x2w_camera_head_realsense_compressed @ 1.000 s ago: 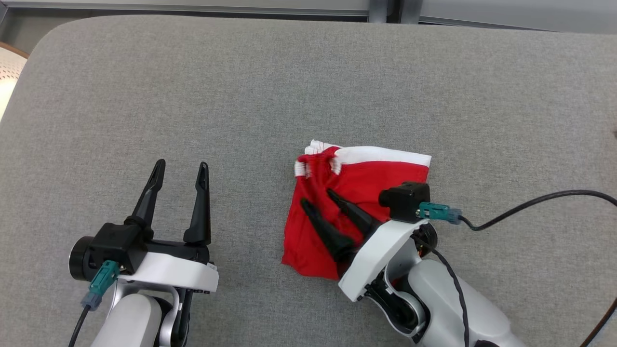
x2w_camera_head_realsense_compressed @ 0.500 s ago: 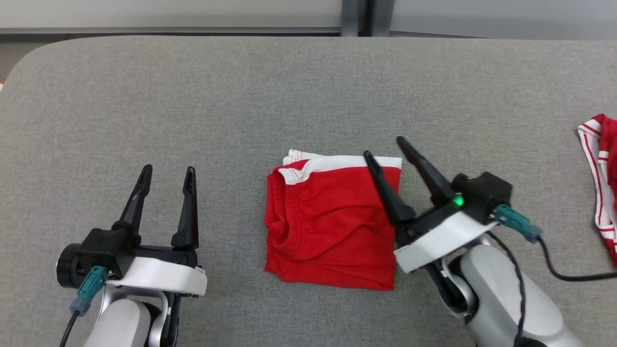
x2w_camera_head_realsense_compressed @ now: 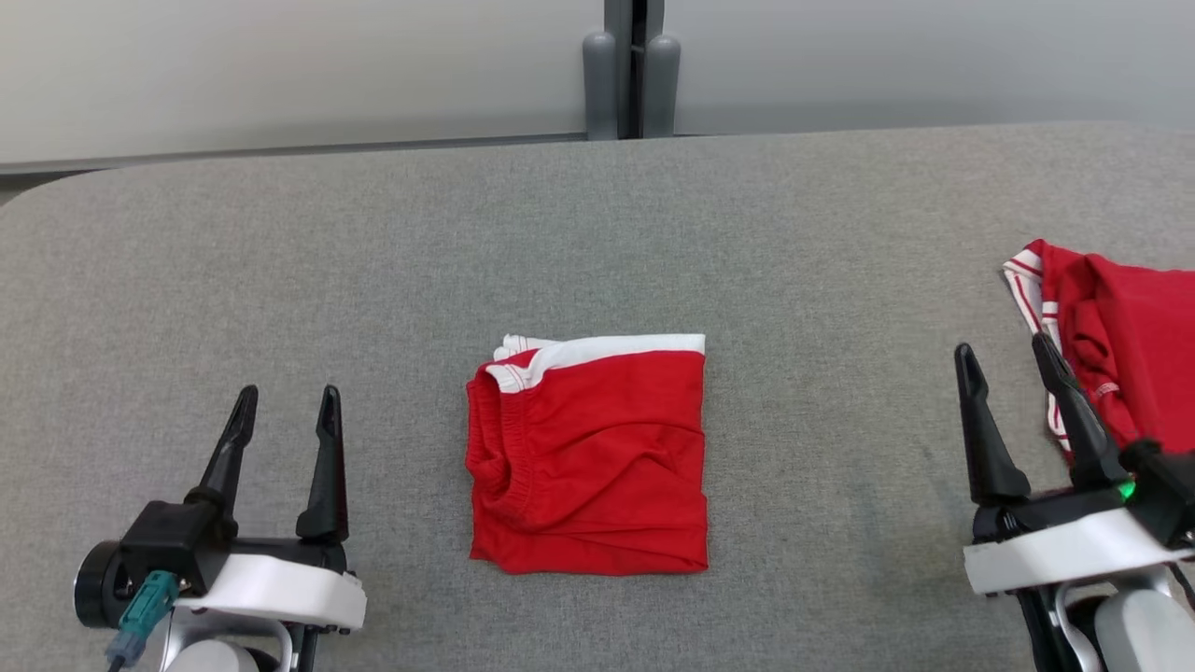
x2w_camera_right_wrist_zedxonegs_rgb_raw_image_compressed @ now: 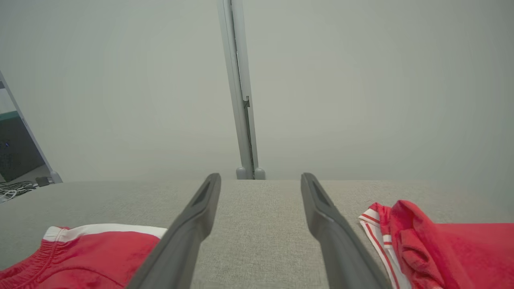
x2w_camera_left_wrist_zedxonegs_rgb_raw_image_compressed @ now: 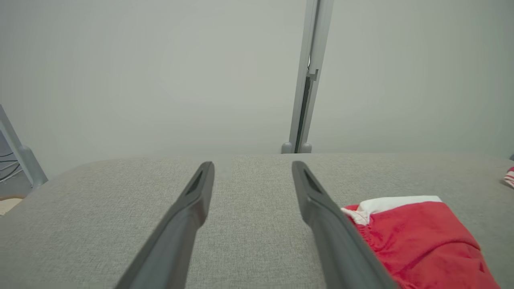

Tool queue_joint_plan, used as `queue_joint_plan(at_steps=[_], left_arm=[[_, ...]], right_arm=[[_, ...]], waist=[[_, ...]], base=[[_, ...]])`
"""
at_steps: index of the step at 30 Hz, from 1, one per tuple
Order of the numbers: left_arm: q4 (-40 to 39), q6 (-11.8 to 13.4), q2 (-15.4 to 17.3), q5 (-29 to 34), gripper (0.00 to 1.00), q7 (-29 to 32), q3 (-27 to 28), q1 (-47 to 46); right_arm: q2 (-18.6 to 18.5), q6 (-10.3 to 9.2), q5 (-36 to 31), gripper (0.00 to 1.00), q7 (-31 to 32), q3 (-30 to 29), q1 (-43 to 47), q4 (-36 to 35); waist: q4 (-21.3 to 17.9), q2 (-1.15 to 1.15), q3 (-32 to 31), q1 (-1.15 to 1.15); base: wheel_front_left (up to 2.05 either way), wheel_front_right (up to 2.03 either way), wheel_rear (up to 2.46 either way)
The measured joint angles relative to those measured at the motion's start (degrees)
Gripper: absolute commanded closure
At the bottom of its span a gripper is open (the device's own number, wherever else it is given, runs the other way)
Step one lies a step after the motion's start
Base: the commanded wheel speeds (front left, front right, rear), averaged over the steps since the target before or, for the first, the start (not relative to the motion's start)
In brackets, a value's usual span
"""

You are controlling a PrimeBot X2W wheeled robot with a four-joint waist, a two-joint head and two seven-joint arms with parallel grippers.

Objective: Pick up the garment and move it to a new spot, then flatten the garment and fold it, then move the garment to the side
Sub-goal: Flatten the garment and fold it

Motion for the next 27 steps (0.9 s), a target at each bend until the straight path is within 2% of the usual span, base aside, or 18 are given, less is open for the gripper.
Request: queue_joint_plan(at_steps=[5, 16, 27], left_arm=[[0.0, 0.2, 0.7, -0.4, 0.00, 0.7, 0.0, 2.6], [-1.4, 1.1, 2.2, -0.9, 0.00, 2.9, -0.6, 9.2], [-3.3, 2.1, 3.2, -0.9, 0.00, 4.3, -0.8, 10.8]], right_arm=[[0.8, 0.00, -1.8, 0.00, 3.4, -2.9, 5.4, -5.0], [2.3, 0.00, -3.8, 0.00, 9.7, -5.2, 14.7, -11.8], [3.1, 0.00, -4.1, 0.00, 12.1, -6.3, 17.2, -14.0]], waist=[[-0.8, 0.00, -3.1, 0.00], [-1.6, 0.00, -10.5, 0.00], [-1.8, 0.00, -11.8, 0.00]], base=[[0.00, 0.00, 0.00], [0.00, 0.00, 0.00], [0.00, 0.00, 0.00]])
